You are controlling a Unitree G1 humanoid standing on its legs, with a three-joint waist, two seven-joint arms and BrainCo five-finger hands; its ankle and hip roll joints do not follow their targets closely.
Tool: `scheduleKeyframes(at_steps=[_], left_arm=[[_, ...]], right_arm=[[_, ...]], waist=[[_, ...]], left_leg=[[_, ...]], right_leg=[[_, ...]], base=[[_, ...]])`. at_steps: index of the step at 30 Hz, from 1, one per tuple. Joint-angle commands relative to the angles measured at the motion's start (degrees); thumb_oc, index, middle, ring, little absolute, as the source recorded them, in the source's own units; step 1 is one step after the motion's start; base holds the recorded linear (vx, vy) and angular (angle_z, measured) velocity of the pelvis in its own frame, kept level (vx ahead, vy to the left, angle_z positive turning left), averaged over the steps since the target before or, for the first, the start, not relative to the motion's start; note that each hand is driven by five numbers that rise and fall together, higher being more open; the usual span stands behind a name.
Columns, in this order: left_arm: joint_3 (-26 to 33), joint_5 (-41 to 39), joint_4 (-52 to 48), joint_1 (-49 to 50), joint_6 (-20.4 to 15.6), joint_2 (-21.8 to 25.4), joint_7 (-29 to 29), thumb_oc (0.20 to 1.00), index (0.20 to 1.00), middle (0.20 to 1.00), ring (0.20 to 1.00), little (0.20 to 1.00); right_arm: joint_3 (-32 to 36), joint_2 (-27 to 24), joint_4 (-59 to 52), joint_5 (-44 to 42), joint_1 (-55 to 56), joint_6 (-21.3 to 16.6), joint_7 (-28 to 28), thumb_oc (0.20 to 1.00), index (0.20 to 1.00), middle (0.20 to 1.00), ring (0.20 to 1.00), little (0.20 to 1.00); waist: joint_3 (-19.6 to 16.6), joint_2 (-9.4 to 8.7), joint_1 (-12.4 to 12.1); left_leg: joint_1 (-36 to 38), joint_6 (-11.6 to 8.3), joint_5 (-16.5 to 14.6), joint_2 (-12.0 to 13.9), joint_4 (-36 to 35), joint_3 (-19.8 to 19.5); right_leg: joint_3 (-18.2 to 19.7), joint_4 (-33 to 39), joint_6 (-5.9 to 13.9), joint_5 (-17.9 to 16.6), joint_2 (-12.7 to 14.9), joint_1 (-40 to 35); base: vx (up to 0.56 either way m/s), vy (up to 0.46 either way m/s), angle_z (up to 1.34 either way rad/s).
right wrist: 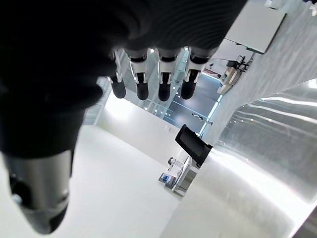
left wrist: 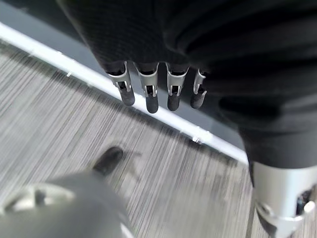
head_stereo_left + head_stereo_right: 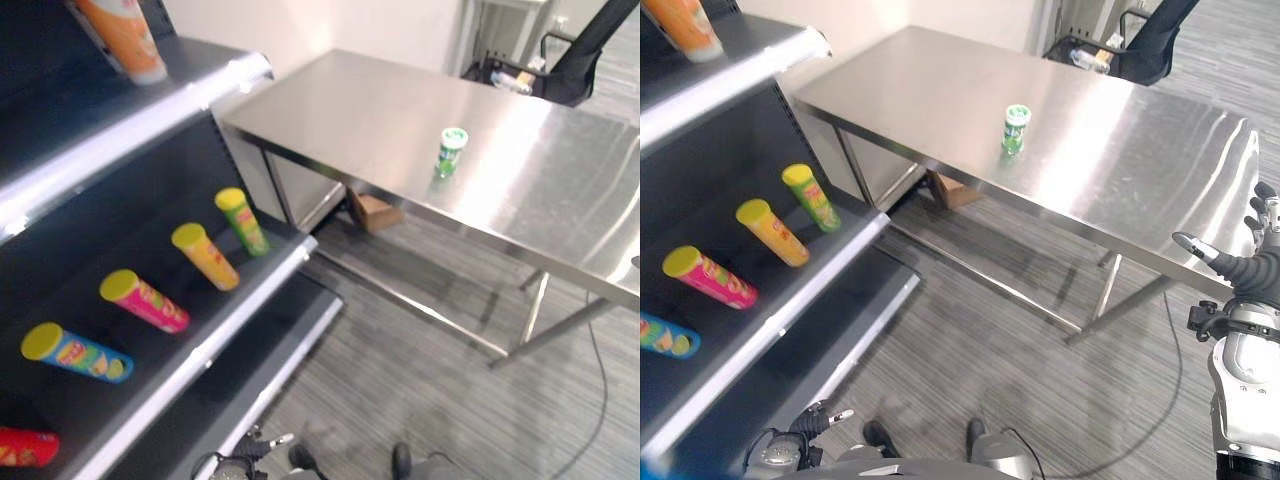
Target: Put the goods on the table back onto the shelves and tidy them up.
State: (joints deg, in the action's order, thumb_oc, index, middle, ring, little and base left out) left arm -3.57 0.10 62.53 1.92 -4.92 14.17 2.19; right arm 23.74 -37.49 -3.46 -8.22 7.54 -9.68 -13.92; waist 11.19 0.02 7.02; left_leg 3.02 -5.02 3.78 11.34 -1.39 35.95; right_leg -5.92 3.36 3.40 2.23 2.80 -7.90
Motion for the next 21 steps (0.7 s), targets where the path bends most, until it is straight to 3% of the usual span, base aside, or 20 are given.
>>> scheduleKeyframes(at_steps=[1, 4, 5, 6, 7, 8, 9, 11, 12, 14, 15, 17, 19, 21], left_arm=[[-1.03, -3.2, -2.4, -0.61, -1.63, 1.79, 1.1, 1.0, 1.0, 1.0, 1.0, 1.0], [-1.22, -3.77, -3.15, -0.17, -1.62, 1.81, 0.93, 1.0, 1.0, 1.0, 1.0, 1.0], [-2.0, -3.71, -3.12, 0.08, -1.36, 2.05, 0.74, 1.0, 1.0, 1.0, 1.0, 1.0], [-1.96, -3.73, -3.1, 0.03, -1.36, 2.05, 0.73, 1.0, 1.0, 1.0, 1.0, 1.0], [-2.11, -3.78, -2.31, -0.14, -0.95, 2.49, 0.98, 1.0, 1.0, 1.0, 1.0, 1.0], [-1.78, -3.71, -2.02, 0.0, -0.81, 2.66, 0.96, 1.0, 1.0, 1.0, 1.0, 1.0], [-1.15, -3.37, -1.51, 0.11, -0.6, 2.87, 0.87, 1.0, 1.0, 1.0, 1.0, 1.0], [-1.61, -2.86, -0.55, -0.33, -0.68, 2.88, 0.58, 1.0, 1.0, 1.0, 1.0, 1.0], [-1.85, -2.11, 1.0, -0.66, -0.76, 2.63, 0.31, 1.0, 1.0, 1.0, 1.0, 1.0], [-1.77, -1.4, 2.19, -1.23, -0.78, 2.56, 0.17, 1.0, 1.0, 1.0, 1.0, 1.0], [-0.88, -0.56, 2.94, -1.37, -0.64, 2.59, 0.2, 1.0, 1.0, 1.0, 1.0, 1.0], [0.03, -0.35, 3.13, -1.31, -0.64, 3.27, 0.21, 1.0, 1.0, 1.0, 1.0, 1.0], [0.45, -0.29, 3.21, -1.24, -0.74, 3.75, 0.27, 1.0, 1.0, 1.0, 1.0, 1.0], [0.51, -0.56, 2.95, -1.01, -0.67, 3.63, 0.19, 1.0, 1.0, 1.0, 1.0, 1.0]], right_arm=[[0.69, -3.5, -1.51, 2.81, -1.8, -0.63, -0.86, 1.0, 1.0, 1.0, 1.0, 1.0], [-0.06, -3.83, -1.17, 4.31, -2.75, -0.12, -0.87, 1.0, 1.0, 1.0, 1.0, 1.0], [-0.54, -4.05, -1.17, 5.19, -3.38, 0.47, -0.32, 1.0, 1.0, 1.0, 1.0, 1.0], [-0.56, -4.04, -1.17, 5.23, -3.47, 0.51, -0.31, 1.0, 1.0, 1.0, 1.0, 1.0], [-0.58, -3.5, -0.97, 5.16, -3.6, 0.41, -0.62, 1.0, 1.0, 1.0, 1.0, 1.0], [-0.48, -3.14, -0.85, 5.26, -3.56, 0.4, -0.84, 1.0, 1.0, 1.0, 1.0, 1.0], [-0.06, -2.55, -0.92, 5.74, -3.04, 0.5, -0.85, 1.0, 1.0, 1.0, 1.0, 1.0], [1.92, -3.26, -0.34, 6.34, -2.27, 0.85, -1.07, 1.0, 1.0, 1.0, 1.0, 1.0], [3.92, -4.39, 0.72, 6.49, -1.59, 1.31, -1.56, 1.0, 1.0, 1.0, 1.0, 1.0], [6.05, -4.77, 1.35, 5.93, -1.21, 1.45, -2.35, 1.0, 1.0, 1.0, 1.0, 1.0], [7.5, -4.56, 2.1, 6.14, -0.22, 1.69, -2.73, 1.0, 1.0, 1.0, 1.0, 1.0], [9.58, -3.95, 2.65, 7.19, 2.47, 2.49, -2.67, 1.0, 1.0, 1.0, 1.0, 1.0], [10.91, -4.25, 3.31, 8.69, 4.01, 3.09, -2.6, 1.0, 1.0, 1.0, 1.0, 1.0], [11.88, -4.89, 3.57, 9.39, 5.07, 3.26, -2.56, 1.0, 1.0, 1.0, 1.0, 1.0]], waist=[[-3.18, -1.55, -2.07], [-3.03, -1.66, -2.36], [-2.23, -1.9, -1.97], [-2.19, -2.04, -1.95], [-1.22, -1.87, -1.38], [-1.1, -1.95, -1.38], [-1.26, -1.95, -1.78], [-2.15, -1.1, -1.41], [-3.05, -1.26, -0.61], [-3.67, -1.64, 0.24], [-3.43, -2.25, 0.9], [-3.6, -3.88, 1.28], [-3.85, -5.01, 0.61], [-4.04, -4.78, 0.77]], left_leg=[[-5.44, -1.42, 3.69, 0.49, 0.75, 0.95], [-3.37, 0.58, 1.79, -1.79, 0.05, 2.12], [-1.34, 2.39, 0.39, -3.87, -0.4, 1.9], [-1.35, 2.62, 0.3, -4.2, -0.52, 1.94], [0.26, 3.9, -0.61, -5.54, -1.1, 1.17], [1.24, 4.41, -1.19, -6.38, -1.81, 0.58], [2.26, 4.2, -1.83, -7.07, -2.83, 0.03], [1.29, 2.78, -2.04, -6.84, -3.15, -3.36], [1.48, 1.86, -2.83, -7.48, -3.29, -5.11], [1.98, 0.88, -3.6, -7.49, -3.49, -6.93], [2.36, 0.57, -3.15, -7.1, -3.36, -7.88], [3.43, 0.09, -3.93, -7.33, -2.54, -9.7], [3.51, -0.6, -4.48, -6.82, -1.03, -11.25], [3.15, -1.13, -4.3, -5.63, -0.37, -12.08]], right_leg=[[-3.53, -11.0, 4.72, 5.44, 1.91, 0.27], [-4.15, -19.81, 7.01, 3.64, 4.62, 3.84], [-4.27, -29.65, 9.53, -1.3, 7.14, 7.69], [-4.07, -30.37, 9.75, -1.12, 7.47, 8.12], [-3.69, -38.99, 9.86, -3.12, 8.51, 11.67], [-3.61, -41.58, 9.6, -3.37, 9.84, 13.26], [-5.35, -40.02, 8.67, -1.38, 14.01, 14.91], [-7.1, -30.62, 7.53, 0.68, 16.29, 15.25], [-5.97, -18.53, 8.34, -1.7, 16.85, 14.83], [-3.33, -9.18, 9.8, -5.91, 15.96, 15.21], [0.12, -5.52, 10.42, -9.37, 15.33, 17.28], [4.82, -4.99, 10.5, -10.06, 14.05, 16.82], [5.21, -5.37, 10.5, -9.36, 13.41, 15.48], [4.26, -5.09, 10.33, -8.9, 12.73, 14.78]], base=[[0.18, 0.152, -0.18], [0.13, 0.162, -0.32], [0.1, 0.183, -0.32], [0.1, 0.212, -0.04], [0.06, 0.144, 0.28], [0.14, 0.129, 0.53], [0.14, -0.019, 0.53], [0.17, -0.154, 0.59], [0.22, -0.202, 0.85], [0.21, -0.248, 1.15], [0.18, -0.291, 1.05], [0.2, -0.331, 1.27], [0.12, -0.288, 1.24], [0.05, -0.271, 0.59]])
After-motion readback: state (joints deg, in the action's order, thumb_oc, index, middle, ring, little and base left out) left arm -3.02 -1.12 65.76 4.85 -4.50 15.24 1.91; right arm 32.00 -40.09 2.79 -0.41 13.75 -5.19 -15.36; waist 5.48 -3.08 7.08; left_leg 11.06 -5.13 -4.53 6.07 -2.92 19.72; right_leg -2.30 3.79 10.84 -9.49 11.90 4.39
